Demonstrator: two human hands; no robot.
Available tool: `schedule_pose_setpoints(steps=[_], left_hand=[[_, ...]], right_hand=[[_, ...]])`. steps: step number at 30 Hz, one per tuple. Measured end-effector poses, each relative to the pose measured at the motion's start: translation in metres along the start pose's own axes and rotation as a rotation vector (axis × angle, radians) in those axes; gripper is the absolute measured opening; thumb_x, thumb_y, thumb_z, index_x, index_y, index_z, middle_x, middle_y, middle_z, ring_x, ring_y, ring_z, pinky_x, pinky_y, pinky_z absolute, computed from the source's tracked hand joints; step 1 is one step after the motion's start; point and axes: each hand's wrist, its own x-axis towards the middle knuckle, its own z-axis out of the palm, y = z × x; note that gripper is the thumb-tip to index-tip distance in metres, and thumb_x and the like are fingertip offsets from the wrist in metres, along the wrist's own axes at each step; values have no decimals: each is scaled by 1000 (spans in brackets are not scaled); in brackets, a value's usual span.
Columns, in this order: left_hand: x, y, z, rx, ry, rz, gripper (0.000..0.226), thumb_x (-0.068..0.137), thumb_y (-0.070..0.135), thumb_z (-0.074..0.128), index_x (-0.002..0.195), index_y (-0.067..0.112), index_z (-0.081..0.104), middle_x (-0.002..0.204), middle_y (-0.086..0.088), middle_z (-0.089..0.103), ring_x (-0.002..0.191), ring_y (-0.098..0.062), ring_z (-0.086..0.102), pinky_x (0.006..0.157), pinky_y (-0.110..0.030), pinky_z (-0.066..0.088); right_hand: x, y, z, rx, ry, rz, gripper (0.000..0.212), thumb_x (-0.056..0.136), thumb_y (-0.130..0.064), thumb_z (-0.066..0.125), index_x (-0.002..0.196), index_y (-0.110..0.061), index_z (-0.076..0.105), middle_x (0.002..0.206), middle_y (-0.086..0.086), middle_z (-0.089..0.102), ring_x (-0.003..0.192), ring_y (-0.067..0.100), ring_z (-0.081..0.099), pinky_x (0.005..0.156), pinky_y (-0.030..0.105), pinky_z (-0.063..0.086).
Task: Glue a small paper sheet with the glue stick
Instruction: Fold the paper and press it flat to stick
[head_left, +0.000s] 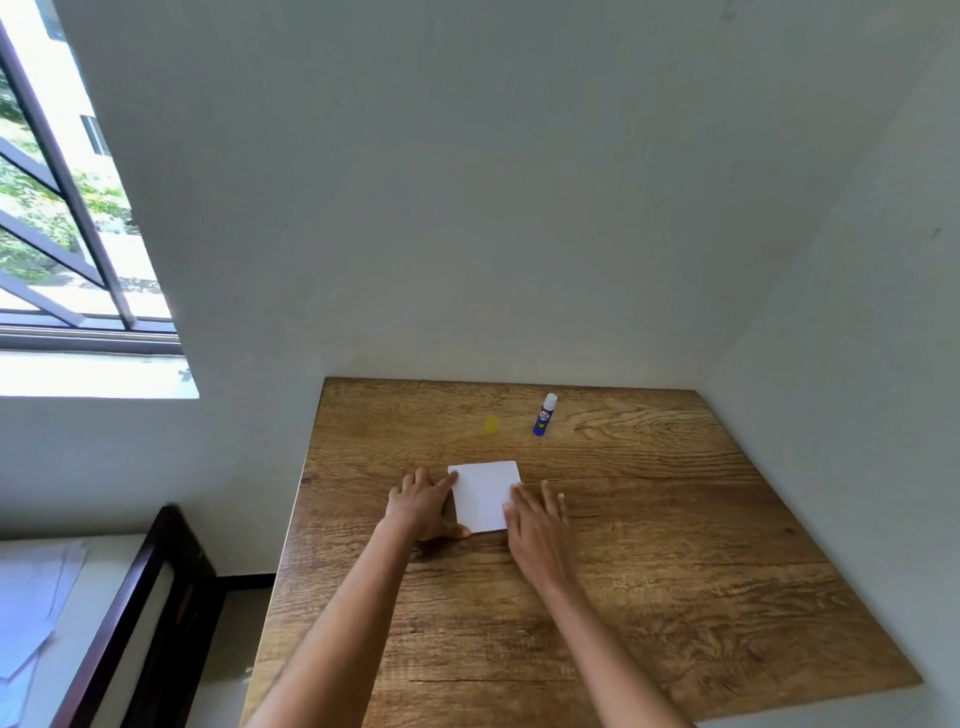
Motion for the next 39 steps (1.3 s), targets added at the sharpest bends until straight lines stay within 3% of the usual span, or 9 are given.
schedule_pose_setpoints(steps=[7, 18, 21, 24, 26, 29, 32, 39], left_hand=[[2, 3, -2, -19, 11, 2, 97, 75, 54, 66, 148, 25, 9, 144, -16, 25, 135, -34, 26, 108, -48, 31], [-1, 4, -4, -10, 3, -1, 104, 74, 57, 66, 149, 23, 2, 149, -16, 19, 138, -35, 21, 110, -50, 28], [-1, 3, -3, -3, 5, 8, 104, 74, 57, 66, 149, 23, 3, 147, -16, 22, 137, -34, 23, 109, -50, 30], [0, 3, -3, 0, 8, 11, 104, 74, 57, 67, 149, 23, 3, 146, -16, 23, 136, -35, 24, 108, -50, 31], [2, 2, -3, 3, 7, 10, 105, 73, 57, 67, 149, 23, 3, 146, -16, 22, 136, -35, 24, 108, -50, 32], [3, 2, -2, 15, 11, 9, 105, 73, 58, 67, 149, 23, 3, 147, -16, 21, 136, -35, 24, 107, -51, 32], [4, 2, -1, 15, 9, 11, 105, 73, 58, 67, 149, 23, 4, 148, -17, 21, 136, -36, 24, 107, -51, 33], [4, 2, -1, 8, 1, 22, 105, 72, 58, 68, 149, 23, 6, 149, -16, 19, 138, -36, 21, 107, -53, 31]], right_hand=[[34, -44, 6, 45, -97, -245, 48, 101, -31, 24, 144, -13, 30, 152, 1, 35, 146, 24, 12, 118, 38, 9], [39, -6, 2, -34, -7, 21, 45, 100, -31, 26, 142, -16, 34, 150, 0, 38, 140, 22, 25, 116, 39, 17], [48, 2, -3, 116, -11, 18, 39, 100, -28, 33, 134, -15, 46, 139, 2, 49, 130, 21, 38, 105, 34, 32], [58, 11, -11, 310, 8, 75, 25, 95, -24, 48, 113, -10, 58, 116, 8, 60, 107, 23, 54, 82, 34, 44], [64, 18, -16, 427, -3, 170, 15, 90, -25, 58, 93, -11, 54, 94, 6, 60, 88, 23, 58, 70, 33, 42], [69, 26, -22, 426, -107, 210, 28, 85, -32, 65, 76, -19, 42, 72, -4, 51, 65, 15, 49, 56, 29, 33], [68, 32, -26, 423, -173, 194, 36, 82, -34, 68, 65, -22, 39, 63, -5, 47, 56, 11, 42, 51, 27, 27], [41, 42, -32, 377, -211, 151, 37, 76, -39, 74, 61, -22, 44, 59, -6, 50, 52, 9, 42, 49, 27, 26]])
